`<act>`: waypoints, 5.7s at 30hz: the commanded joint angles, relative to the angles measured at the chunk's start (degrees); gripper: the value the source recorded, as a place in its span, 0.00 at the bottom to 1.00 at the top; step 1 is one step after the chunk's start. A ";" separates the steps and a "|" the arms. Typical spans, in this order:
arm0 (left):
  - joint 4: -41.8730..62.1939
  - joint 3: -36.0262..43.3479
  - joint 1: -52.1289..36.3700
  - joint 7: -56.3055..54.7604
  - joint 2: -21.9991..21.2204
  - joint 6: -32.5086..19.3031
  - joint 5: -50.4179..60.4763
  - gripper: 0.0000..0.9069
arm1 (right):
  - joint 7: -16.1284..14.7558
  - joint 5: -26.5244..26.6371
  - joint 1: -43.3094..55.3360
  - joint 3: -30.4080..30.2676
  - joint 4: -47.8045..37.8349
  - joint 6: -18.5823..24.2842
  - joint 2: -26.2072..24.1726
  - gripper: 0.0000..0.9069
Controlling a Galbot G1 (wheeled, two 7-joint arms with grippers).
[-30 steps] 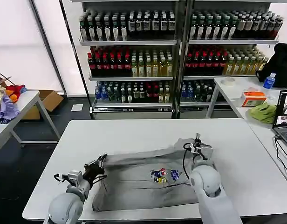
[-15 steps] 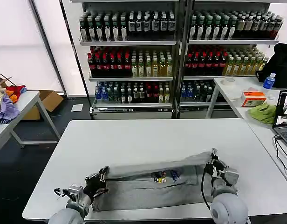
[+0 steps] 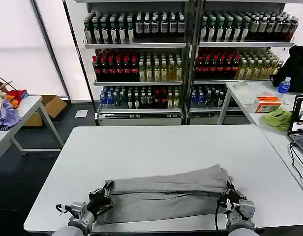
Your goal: Fold and organize the clothes.
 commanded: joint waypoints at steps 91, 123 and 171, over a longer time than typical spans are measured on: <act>-6.55 -23.68 4.89 -0.14 2.33 0.12 -3.02 0.00 | 0.07 -4.95 8.37 -2.00 7.36 0.66 -1.90 1.00; -9.17 4.58 2.29 -6.44 -3.72 3.38 4.58 0.00 | -0.28 -6.73 0.52 0.90 9.78 3.04 0.17 1.00; -15.06 16.49 -3.59 -16.37 -9.05 4.48 -32.82 1.00 | -0.57 -9.76 1.16 -1.59 7.12 3.73 2.50 1.00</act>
